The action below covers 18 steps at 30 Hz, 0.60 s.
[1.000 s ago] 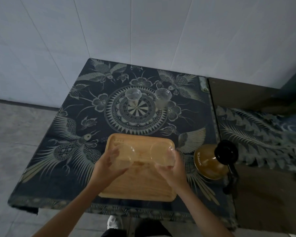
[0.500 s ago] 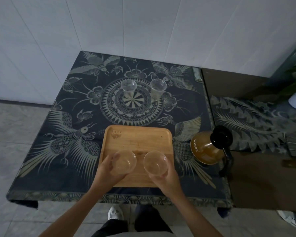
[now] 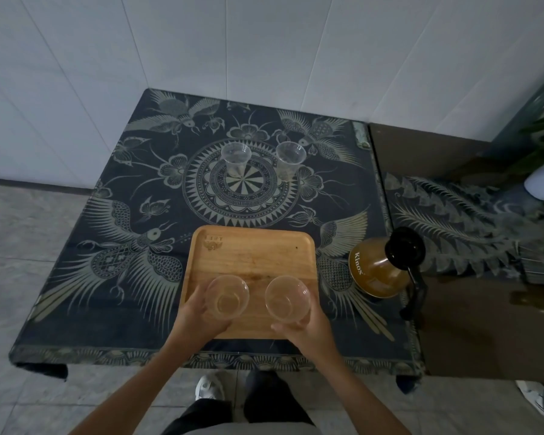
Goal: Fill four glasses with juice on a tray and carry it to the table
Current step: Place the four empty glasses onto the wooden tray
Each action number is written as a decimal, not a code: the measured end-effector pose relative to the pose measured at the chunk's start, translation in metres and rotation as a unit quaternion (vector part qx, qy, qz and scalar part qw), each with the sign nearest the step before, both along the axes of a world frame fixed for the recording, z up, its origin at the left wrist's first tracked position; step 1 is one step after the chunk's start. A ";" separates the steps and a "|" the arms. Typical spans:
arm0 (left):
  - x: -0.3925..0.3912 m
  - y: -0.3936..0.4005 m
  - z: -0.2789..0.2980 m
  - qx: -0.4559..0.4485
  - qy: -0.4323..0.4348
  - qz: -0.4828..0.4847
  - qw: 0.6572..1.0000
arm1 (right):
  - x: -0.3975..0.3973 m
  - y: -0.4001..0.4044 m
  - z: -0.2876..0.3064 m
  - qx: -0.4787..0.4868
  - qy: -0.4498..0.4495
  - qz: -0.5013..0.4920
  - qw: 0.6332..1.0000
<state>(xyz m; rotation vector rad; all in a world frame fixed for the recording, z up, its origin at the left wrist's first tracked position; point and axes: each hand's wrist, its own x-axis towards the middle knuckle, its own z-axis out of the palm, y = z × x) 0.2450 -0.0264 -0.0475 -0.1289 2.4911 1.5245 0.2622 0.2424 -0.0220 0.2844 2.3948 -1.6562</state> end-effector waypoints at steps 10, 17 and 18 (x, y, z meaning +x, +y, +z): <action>-0.033 -0.023 0.037 0.049 0.047 -0.103 0.992 | -0.020 0.028 0.025 0.028 0.035 0.030 0.999; -0.100 -0.020 0.064 0.089 0.053 -0.024 0.994 | -0.094 0.038 0.061 0.008 0.068 -0.008 0.998; -0.111 -0.019 0.066 0.087 0.057 -0.017 0.994 | -0.106 0.038 0.064 0.010 0.070 -0.010 0.997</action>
